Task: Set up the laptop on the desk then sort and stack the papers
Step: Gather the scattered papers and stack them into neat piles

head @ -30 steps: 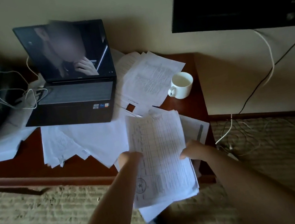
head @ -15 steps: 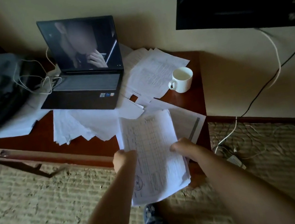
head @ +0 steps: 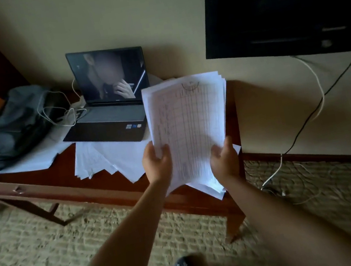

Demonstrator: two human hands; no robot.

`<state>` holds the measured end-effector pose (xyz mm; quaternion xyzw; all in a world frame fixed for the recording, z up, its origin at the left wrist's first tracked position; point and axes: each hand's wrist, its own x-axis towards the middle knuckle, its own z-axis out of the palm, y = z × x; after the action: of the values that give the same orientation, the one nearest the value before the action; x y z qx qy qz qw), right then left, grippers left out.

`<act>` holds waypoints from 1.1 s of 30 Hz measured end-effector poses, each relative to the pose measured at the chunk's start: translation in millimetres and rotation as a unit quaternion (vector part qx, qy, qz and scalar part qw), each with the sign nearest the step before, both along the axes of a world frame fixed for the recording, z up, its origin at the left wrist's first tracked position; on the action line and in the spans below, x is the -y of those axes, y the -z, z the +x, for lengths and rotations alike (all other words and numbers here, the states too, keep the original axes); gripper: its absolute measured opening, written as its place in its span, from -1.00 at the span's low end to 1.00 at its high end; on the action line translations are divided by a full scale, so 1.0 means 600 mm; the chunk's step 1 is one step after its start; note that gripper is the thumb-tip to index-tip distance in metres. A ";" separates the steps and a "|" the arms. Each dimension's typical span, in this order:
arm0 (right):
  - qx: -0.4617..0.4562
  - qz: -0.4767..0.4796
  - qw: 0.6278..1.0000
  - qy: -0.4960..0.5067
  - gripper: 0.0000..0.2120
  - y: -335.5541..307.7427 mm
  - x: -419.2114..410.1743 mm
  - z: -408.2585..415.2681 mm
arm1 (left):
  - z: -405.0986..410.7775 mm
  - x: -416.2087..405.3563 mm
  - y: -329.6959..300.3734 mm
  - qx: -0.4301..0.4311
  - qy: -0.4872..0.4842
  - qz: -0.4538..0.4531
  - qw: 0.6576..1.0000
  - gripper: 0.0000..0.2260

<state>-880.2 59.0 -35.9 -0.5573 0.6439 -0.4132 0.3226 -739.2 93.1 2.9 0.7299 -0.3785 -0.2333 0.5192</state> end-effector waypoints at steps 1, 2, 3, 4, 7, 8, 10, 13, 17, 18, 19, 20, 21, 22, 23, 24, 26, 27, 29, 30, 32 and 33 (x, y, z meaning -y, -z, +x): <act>0.025 0.007 1.000 0.003 -0.70 -0.004 0.006 0.004 | 0.006 0.004 -0.009 0.001 0.002 -0.005 1.000 -0.88; 0.043 0.017 0.999 0.002 -0.65 -0.001 0.012 0.008 | 0.014 0.008 -0.011 -0.007 0.007 -0.006 1.000 -0.82; 0.059 0.037 0.998 0.000 -0.59 0.002 0.014 0.012 | 0.023 0.011 -0.011 -0.022 0.016 0.010 1.000 -0.79; 0.078 0.054 0.995 0.004 -0.54 0.009 0.016 0.015 | 0.031 0.013 -0.006 -0.037 0.025 0.032 0.998 -0.78; 0.114 0.078 0.989 0.048 -0.51 0.017 0.025 0.026 | 0.054 0.017 0.010 -0.044 0.040 0.097 0.994 -0.79; 0.120 0.068 0.988 0.067 -0.56 0.019 0.032 0.030 | 0.060 0.022 0.012 -0.043 0.043 0.098 0.993 -0.78; 0.130 0.048 0.986 0.091 -0.64 0.012 0.044 0.040 | 0.067 0.037 0.010 -0.063 0.055 0.088 0.993 -0.80; 0.115 0.051 0.988 0.090 -0.58 0.013 0.048 0.061 | 0.064 0.061 0.008 -0.103 0.076 0.113 0.985 -0.80; 0.053 0.054 0.993 0.094 -0.59 0.022 0.058 0.074 | 0.074 0.078 0.031 -0.131 0.086 0.135 0.978 -0.77; 0.037 0.073 0.993 0.083 -0.60 0.024 0.065 0.075 | 0.081 0.080 0.039 -0.138 0.083 0.145 0.976 -0.77; 0.019 0.087 0.993 0.073 -0.61 0.021 0.071 0.075 | 0.089 0.083 0.045 -0.142 0.079 0.150 0.975 -0.76; 0.003 0.086 0.994 0.065 -0.60 0.026 0.077 0.076 | 0.097 0.085 0.052 -0.145 0.074 0.147 0.976 -0.74; -0.011 0.078 0.996 0.053 -0.59 0.026 0.080 0.080 | 0.104 0.089 0.056 -0.146 0.069 0.138 0.977 -0.74; -0.023 0.076 0.996 0.039 -0.56 0.027 0.085 0.086 | 0.111 0.094 0.060 -0.143 0.068 0.130 0.979 -0.75; -0.027 0.087 0.996 0.025 -0.54 0.026 0.086 0.095 | 0.118 0.098 0.062 -0.134 0.073 0.132 0.979 -0.77; -0.027 0.098 0.995 0.013 -0.54 0.026 0.088 0.104 | 0.127 0.101 0.066 -0.123 0.078 0.142 0.979 -0.78; -0.023 0.104 0.994 0.009 -0.55 0.028 0.093 0.120 | 0.152 0.111 0.076 -0.111 0.087 0.168 0.976 -0.80; -0.021 0.108 0.994 0.009 -0.56 0.027 0.096 0.127 | 0.166 0.117 0.080 -0.111 0.088 0.181 0.973 -0.81; -0.008 0.120 0.993 0.009 -0.58 0.031 0.102 0.140 | 0.192 0.127 0.088 -0.113 0.096 0.204 0.968 -0.87; 0.002 0.123 0.992 0.010 -0.61 0.036 0.107 0.148 | 0.203 0.133 0.092 -0.106 0.103 0.209 0.967 -0.91; 0.029 0.135 0.990 0.008 -0.69 0.043 0.121 0.160 | 0.221 0.145 0.096 -0.072 0.106 0.202 0.971 -0.88; 0.042 0.148 0.988 0.005 -0.73 0.047 0.132 0.167 | 0.231 0.154 0.097 -0.046 0.103 0.193 0.975 -0.86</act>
<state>-780.1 -20.4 -64.4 -0.4824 0.6868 -0.3375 0.4262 -600.8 0.6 -55.0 0.7617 -0.3756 -0.3876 0.3584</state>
